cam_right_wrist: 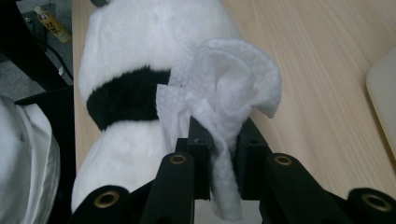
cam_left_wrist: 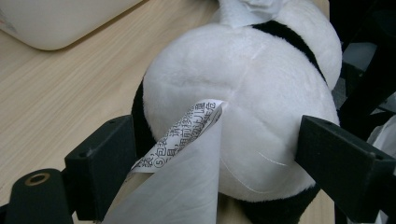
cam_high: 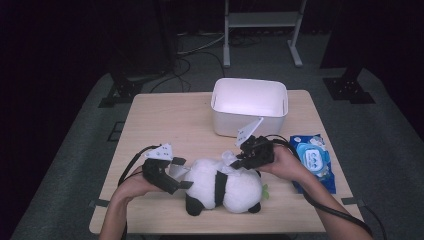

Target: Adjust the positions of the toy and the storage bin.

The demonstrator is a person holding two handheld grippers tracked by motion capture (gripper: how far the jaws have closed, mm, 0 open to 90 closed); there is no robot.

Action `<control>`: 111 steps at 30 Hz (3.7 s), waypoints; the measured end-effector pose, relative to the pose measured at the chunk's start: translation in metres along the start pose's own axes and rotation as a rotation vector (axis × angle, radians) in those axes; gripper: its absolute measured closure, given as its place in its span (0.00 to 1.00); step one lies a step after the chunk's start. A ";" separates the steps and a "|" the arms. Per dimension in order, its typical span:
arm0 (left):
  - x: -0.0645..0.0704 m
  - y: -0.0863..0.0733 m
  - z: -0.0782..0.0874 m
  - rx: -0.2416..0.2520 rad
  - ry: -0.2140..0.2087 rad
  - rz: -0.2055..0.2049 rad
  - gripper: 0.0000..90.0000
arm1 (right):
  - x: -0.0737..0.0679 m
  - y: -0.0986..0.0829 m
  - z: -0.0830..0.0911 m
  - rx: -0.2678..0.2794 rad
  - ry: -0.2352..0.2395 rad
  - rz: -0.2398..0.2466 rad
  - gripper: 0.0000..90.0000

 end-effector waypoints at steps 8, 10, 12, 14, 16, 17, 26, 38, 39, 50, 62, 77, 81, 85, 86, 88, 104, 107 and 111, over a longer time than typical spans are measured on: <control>0.000 0.000 -0.001 0.007 -0.021 -0.004 0.13 | -0.008 -0.020 0.017 -0.016 -0.018 -0.014 0.87; 0.001 0.000 -0.003 0.004 -0.027 -0.004 0.13 | -0.011 -0.022 0.019 -0.012 -0.020 -0.015 0.87; 0.001 0.000 -0.004 0.003 -0.030 -0.006 0.13 | -0.013 -0.020 0.019 -0.007 -0.018 -0.005 0.87; 0.001 0.000 -0.003 0.004 -0.028 -0.005 0.13 | -0.016 -0.015 0.017 -0.001 -0.011 0.009 0.87; 0.001 0.000 -0.003 0.007 -0.029 -0.005 0.13 | -0.019 -0.010 0.013 0.003 0.000 0.025 0.87; 0.001 0.000 -0.003 0.007 -0.029 -0.006 0.13 | -0.021 -0.007 0.011 0.001 0.007 0.032 0.87; 0.000 0.000 0.002 0.029 -0.027 -0.003 0.16 | -0.024 -0.007 -0.004 -0.014 0.028 0.036 0.88; -0.002 -0.003 0.001 0.031 -0.051 0.004 0.21 | -0.021 -0.026 0.004 0.010 0.024 0.006 0.88; -0.002 -0.003 0.000 0.026 -0.059 0.003 0.21 | -0.021 -0.027 0.005 0.011 0.026 0.000 0.88; 0.001 -0.006 -0.006 0.024 -0.134 0.008 0.21 | -0.021 -0.029 0.005 0.020 0.035 0.000 0.88; 0.007 0.000 -0.012 0.053 -0.212 -0.002 0.29 | -0.022 -0.021 0.001 0.044 0.029 0.015 0.89; 0.005 -0.004 -0.014 0.039 -0.192 0.001 0.28 | -0.025 -0.012 0.002 -0.007 0.002 0.054 0.88; 0.005 -0.002 -0.013 0.044 -0.180 -0.001 0.26 | -0.021 -0.026 0.011 -0.010 -0.018 0.027 0.88; 0.005 -0.001 -0.013 0.048 -0.168 0.003 0.25 | -0.016 -0.037 0.018 -0.012 -0.034 0.000 0.88; 0.006 0.000 -0.013 0.049 -0.165 0.002 0.24 | -0.015 -0.040 0.019 -0.010 -0.037 -0.005 0.88; 0.007 0.001 -0.013 0.047 -0.160 0.000 0.23 | -0.014 -0.044 0.019 0.001 -0.031 -0.023 0.88; 0.015 0.010 -0.011 0.049 -0.156 -0.034 0.21 | -0.029 -0.032 0.003 0.023 0.034 0.017 0.89; 0.016 0.011 -0.013 0.042 -0.148 -0.038 0.21 | -0.032 -0.031 0.003 0.021 0.036 0.017 0.89; 0.017 0.013 -0.014 0.036 -0.135 -0.047 0.21 | -0.032 -0.030 0.002 0.021 0.033 0.021 0.89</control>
Point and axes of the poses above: each handheld gripper's, and its own axes: z roughly backward along the jaws, y roughly out of its top, x roughly to its right, the point moved 4 cm from there along -z, roughly forward along the jaws, and after that the axes turned 2 degrees about z, right-handed, at the moved point
